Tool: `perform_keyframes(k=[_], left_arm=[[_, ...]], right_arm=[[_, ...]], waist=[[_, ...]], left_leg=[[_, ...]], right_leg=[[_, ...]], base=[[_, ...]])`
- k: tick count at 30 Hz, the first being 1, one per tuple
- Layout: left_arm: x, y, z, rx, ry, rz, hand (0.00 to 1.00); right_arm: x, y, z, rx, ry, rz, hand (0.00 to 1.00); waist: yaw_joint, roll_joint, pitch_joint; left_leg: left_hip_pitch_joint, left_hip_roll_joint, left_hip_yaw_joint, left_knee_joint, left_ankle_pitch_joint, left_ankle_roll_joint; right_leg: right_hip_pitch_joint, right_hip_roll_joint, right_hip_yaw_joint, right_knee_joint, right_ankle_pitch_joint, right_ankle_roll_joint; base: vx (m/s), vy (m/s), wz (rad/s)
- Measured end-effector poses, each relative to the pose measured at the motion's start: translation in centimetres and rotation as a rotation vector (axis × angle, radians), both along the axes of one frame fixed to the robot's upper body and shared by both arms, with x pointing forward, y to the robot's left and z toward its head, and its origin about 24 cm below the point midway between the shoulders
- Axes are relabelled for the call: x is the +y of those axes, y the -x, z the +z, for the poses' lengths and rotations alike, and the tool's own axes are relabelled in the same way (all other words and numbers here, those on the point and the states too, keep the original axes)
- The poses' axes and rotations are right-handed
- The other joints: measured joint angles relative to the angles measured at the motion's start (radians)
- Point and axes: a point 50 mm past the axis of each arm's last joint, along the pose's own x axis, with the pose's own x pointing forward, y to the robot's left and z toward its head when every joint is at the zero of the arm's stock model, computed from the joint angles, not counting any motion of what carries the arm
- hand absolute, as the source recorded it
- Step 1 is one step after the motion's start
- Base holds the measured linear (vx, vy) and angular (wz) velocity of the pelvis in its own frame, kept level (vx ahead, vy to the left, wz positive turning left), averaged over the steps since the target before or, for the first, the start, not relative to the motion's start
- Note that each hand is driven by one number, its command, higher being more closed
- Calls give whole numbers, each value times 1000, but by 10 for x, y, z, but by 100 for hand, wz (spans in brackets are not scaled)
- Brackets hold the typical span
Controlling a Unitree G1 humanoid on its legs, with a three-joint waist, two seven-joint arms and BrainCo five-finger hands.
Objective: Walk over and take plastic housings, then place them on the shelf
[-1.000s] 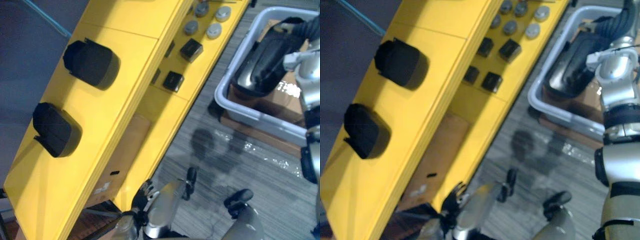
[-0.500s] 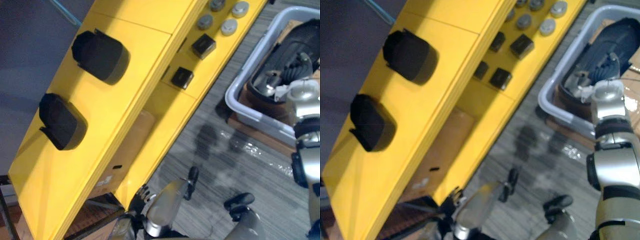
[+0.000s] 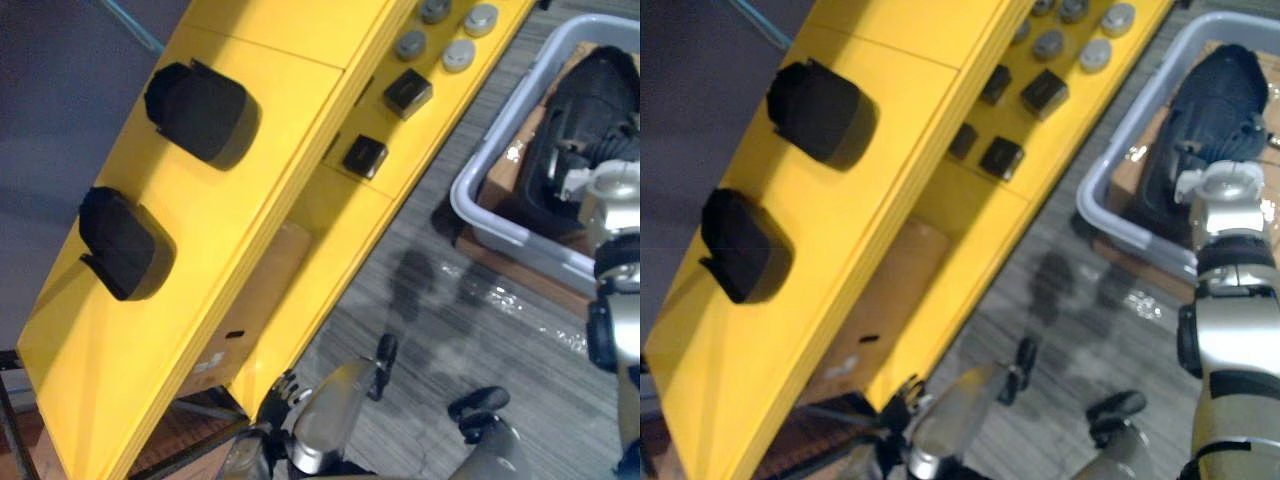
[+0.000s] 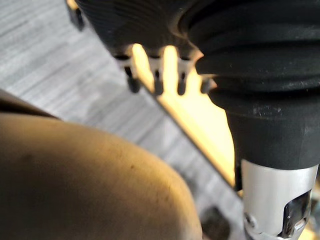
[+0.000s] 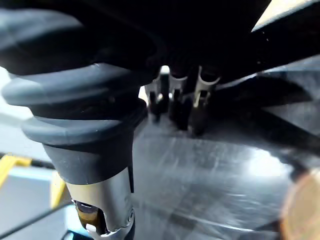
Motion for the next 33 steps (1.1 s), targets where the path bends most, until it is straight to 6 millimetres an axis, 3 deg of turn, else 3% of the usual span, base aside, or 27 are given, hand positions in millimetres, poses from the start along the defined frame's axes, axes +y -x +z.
perform_keyframes(k=[8, 11, 16, 21, 26, 33], left_arm=[[-1, 0, 0, 9, -2, 1, 0], [-1, 0, 0, 9, -5, -3, 0], [1, 0, 0, 8, -8, -2, 0], [3, 1, 0, 2, -11, 2, 0], [6, 0, 1, -8, -16, 15, 0], [13, 1, 0, -7, -29, 36, 0]], right_arm=[[-6, 3, -7, 50, -42, 11, 0], [-4, 0, -7, 96, 55, 87, 0], [16, -10, 4, 102, 325, 276, 0], [40, -12, 38, -121, 561, 335, 0], [47, -6, 59, -301, 598, 287, 0], [25, 3, 62, -329, 516, 56, 0]], waist=[[-8, 0, 0], [-12, -1, 1], [-25, -5, 4], [-31, -13, 10], [-35, -24, 18], [-61, -40, 31]], left_leg=[[25, 4, 14, 4, -6, -7], [26, 5, 14, 8, -7, -6], [25, 16, 26, 13, -11, -7], [25, 31, 28, 17, -16, -13], [25, 35, 28, 18, -16, -14], [25, 37, 33, 33, -28, -15]], right_leg=[[20, 5, 17, -5, 5, 1], [23, 6, 18, -5, 5, 1], [15, 17, 30, -9, 7, -1], [13, 33, 36, -11, 6, -3], [13, 37, 36, -10, 5, -5], [13, 38, 44, -8, 5, -5]], base=[[-21, 39, -6], [-32, 34, -2], [-27, 27, -9], [-4, 6, -5], [0, 0, 0], [-13, 16, -3]])
